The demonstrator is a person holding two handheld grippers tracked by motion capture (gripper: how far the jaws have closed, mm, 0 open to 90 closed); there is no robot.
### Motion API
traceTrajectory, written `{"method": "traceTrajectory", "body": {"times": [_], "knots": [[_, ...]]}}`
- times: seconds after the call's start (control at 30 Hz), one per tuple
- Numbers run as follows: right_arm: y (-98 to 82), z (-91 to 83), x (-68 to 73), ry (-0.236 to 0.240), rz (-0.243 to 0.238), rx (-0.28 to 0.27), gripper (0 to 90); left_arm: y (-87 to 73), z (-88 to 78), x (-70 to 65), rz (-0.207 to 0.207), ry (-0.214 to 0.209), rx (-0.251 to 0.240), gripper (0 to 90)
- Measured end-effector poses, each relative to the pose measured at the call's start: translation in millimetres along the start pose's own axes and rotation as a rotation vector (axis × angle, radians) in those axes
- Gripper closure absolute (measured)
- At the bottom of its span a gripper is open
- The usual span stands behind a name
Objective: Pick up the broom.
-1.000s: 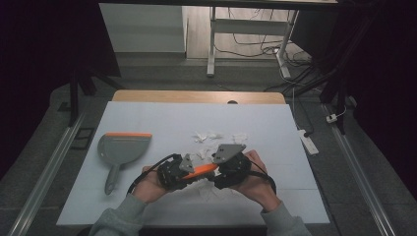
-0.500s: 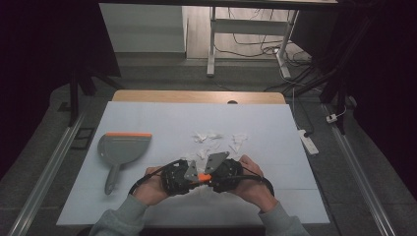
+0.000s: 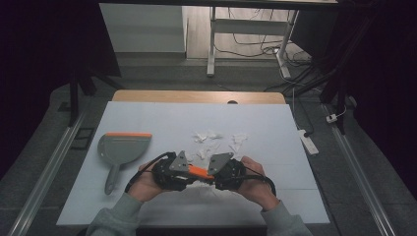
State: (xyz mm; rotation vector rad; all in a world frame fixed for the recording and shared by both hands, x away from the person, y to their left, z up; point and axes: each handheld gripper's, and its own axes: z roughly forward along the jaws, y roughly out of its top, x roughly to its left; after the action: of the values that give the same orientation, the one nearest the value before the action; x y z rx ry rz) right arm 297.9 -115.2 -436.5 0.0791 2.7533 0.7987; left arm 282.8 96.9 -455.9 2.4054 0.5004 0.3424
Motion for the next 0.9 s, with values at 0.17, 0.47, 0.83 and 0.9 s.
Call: {"method": "traceTrajectory", "body": {"times": [0.17, 0.47, 0.83, 0.9], "knots": [[-6.9, -9.7, -7.3, -0.009, 0.063, -0.045, 70.7, -11.0, -11.5, 5.4, -0.073, 0.087, -0.045, 35.6], [-19.7, -18.2, -20.9, -0.03, 0.15, -0.107, 70.7, -40.7, -30.2, 12.0, -0.229, 0.163, -0.121, 31.2], [-33.6, -33.8, -34.4, -0.072, 0.24, -0.186, 70.7, -98.6, -51.1, 25.2, -0.396, 0.295, -0.145, 31.2], [-37.9, -38.4, -38.0, -0.088, 0.266, -0.208, 70.7, -108.7, -54.8, 27.1, -0.424, 0.298, -0.152, 31.0]]}}
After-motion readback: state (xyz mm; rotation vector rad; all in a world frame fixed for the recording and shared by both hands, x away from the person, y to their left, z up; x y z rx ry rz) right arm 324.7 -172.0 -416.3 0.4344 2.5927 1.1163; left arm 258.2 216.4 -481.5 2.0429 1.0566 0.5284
